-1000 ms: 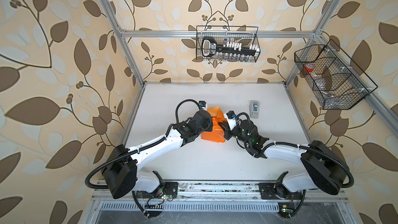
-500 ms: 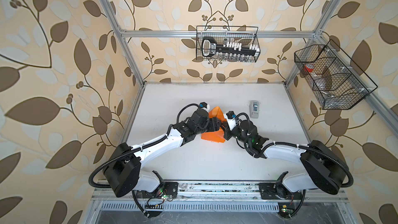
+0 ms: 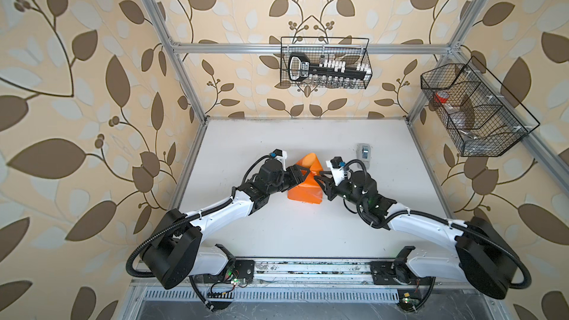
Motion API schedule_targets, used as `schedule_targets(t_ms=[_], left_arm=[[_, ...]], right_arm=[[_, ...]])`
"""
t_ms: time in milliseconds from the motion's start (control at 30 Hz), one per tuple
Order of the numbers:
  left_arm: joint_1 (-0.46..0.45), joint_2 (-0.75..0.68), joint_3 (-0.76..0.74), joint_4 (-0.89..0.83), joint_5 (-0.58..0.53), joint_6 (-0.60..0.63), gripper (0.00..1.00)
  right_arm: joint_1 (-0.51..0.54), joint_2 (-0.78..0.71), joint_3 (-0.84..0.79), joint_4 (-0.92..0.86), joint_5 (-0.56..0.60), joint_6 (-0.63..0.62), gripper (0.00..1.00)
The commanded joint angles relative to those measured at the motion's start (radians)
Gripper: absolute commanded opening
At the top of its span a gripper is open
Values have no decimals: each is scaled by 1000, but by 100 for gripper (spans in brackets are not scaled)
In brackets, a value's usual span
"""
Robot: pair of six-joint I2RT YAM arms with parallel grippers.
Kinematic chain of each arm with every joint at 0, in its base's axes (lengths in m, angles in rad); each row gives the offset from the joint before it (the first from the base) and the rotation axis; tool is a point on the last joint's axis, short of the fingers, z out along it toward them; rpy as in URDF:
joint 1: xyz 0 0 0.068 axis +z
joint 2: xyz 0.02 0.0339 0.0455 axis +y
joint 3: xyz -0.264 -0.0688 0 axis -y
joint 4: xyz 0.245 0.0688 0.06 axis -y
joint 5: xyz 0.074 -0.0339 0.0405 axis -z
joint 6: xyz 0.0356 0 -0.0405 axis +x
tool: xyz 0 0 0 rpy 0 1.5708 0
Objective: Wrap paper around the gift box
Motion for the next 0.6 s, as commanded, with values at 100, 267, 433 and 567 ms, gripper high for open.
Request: schedule_targets(t_ms=[100, 267, 433, 567], left_arm=[[11, 16, -64, -89, 22, -36, 60], [11, 27, -69, -76, 31, -42, 56], [12, 34, -71, -73, 27, -44, 46], [11, 42, -67, -79, 31, -41, 39]], right_arm=[[-178, -109, -18, -124, 65, 300, 36], [-224, 66, 107, -188, -7, 341, 31], [-210, 183, 136, -71, -70, 425, 29], [-139, 159, 102, -32, -44, 441, 28]])
